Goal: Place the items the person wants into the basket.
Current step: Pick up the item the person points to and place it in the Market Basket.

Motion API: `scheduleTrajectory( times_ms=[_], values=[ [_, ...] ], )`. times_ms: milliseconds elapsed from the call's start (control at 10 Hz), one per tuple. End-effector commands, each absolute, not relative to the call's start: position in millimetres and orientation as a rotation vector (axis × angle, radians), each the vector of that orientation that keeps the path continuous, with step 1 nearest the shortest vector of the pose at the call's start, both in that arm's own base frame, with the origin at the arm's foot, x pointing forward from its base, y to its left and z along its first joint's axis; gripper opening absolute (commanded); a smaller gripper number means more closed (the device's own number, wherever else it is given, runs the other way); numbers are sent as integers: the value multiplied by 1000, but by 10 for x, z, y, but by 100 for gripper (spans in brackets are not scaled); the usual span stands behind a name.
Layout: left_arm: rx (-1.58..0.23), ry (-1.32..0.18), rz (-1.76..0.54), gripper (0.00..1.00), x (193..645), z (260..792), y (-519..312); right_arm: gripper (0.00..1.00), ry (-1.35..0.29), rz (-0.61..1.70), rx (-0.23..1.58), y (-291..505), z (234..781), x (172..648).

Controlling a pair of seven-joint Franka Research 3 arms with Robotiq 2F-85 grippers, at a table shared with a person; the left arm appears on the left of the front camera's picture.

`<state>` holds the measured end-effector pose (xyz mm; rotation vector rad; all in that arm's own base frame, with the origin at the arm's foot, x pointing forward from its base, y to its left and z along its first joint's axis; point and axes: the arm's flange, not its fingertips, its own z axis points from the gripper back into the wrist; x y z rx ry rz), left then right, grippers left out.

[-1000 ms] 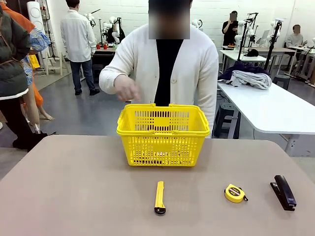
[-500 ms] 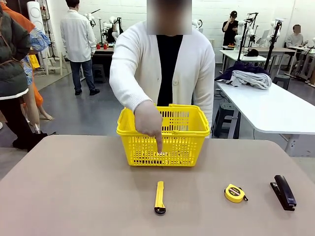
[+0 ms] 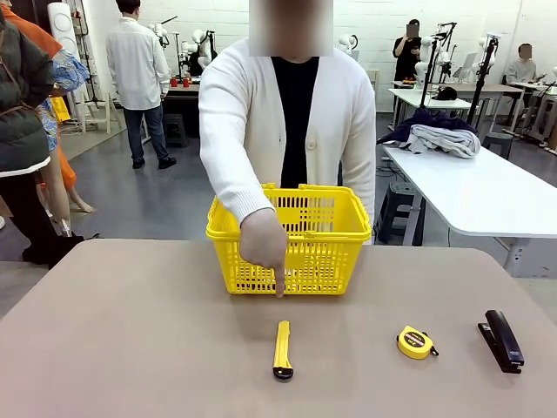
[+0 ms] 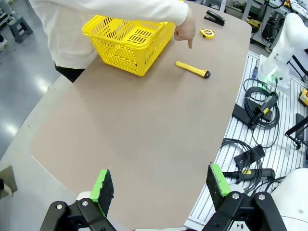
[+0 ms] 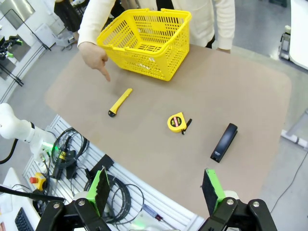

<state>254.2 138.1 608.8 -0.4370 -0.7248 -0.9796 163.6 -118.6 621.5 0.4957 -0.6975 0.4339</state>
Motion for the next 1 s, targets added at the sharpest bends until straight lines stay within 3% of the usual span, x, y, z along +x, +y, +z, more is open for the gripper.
scheduleTrajectory(
  times_ms=[0, 400, 700, 900],
  values=[
    [-450, -738, -1000, 100, 2545, 6099, 1392, 100, -700, 452, 511, -1178, 6207, 1643],
    [-437, -725, -981, 100, 2541, 6087, 1381, 100, -700, 452, 511, -1178, 6207, 1643],
    [-351, -736, -740, 100, 2634, 6365, 318, 100, -700, 452, 511, -1178, 6207, 1643],
    [-229, -653, -602, 100, 2788, 6414, -572, 100, -700, 452, 511, -1178, 6207, 1643]
  ],
)
